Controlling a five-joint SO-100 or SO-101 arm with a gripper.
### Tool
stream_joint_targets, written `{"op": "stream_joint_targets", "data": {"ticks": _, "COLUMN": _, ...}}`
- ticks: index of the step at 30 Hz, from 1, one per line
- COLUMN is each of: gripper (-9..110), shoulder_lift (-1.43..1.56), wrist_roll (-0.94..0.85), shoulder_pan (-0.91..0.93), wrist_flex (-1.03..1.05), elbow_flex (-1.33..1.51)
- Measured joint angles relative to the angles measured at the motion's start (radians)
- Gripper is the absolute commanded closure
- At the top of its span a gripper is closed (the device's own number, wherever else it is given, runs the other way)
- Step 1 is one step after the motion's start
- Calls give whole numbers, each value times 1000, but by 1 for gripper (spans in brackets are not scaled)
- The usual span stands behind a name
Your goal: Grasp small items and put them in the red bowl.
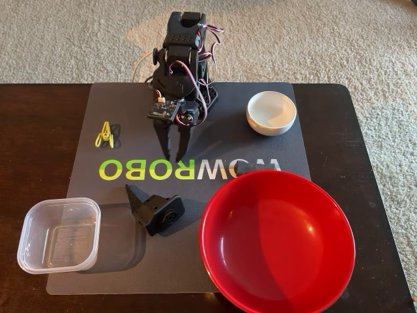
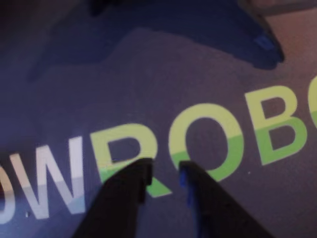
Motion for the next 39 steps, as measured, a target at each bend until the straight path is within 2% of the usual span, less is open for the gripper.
{"op": "stream_joint_targets", "data": {"ticks": 8, "gripper": 93, "shoulder_lift": 11, "wrist_roll": -206, "shoulder_pan": -28, "wrist_flex": 118, "elbow_flex": -287}}
{"op": "stream_joint_targets", "data": {"ticks": 13, "gripper": 90, "shoulder_lift": -29, "wrist_roll": -360, "shoulder_pan": -213, "wrist_flex": 264, "elbow_flex": -489}}
{"op": "stream_joint_targets", "data": {"ticks": 19, "gripper": 85, "shoulder_lift": -227, "wrist_roll": -535, "shoulder_pan": -471, "wrist_flex": 244, "elbow_flex": -555}}
{"op": "stream_joint_targets", "data": {"ticks": 27, "gripper": 81, "shoulder_lift": -385, "wrist_roll": -630, "shoulder_pan": -811, "wrist_flex": 91, "elbow_flex": -456}}
{"op": "stream_joint_targets", "data": {"ticks": 31, "gripper": 80, "shoulder_lift": -465, "wrist_roll": -588, "shoulder_pan": -830, "wrist_flex": -28, "elbow_flex": -400}}
{"op": "stream_joint_targets", "data": {"ticks": 35, "gripper": 76, "shoulder_lift": -785, "wrist_roll": -541, "shoulder_pan": -801, "wrist_flex": -278, "elbow_flex": -397}}
{"op": "stream_joint_targets", "data": {"ticks": 39, "gripper": 76, "shoulder_lift": -1081, "wrist_roll": -529, "shoulder_pan": -750, "wrist_flex": -394, "elbow_flex": -488}}
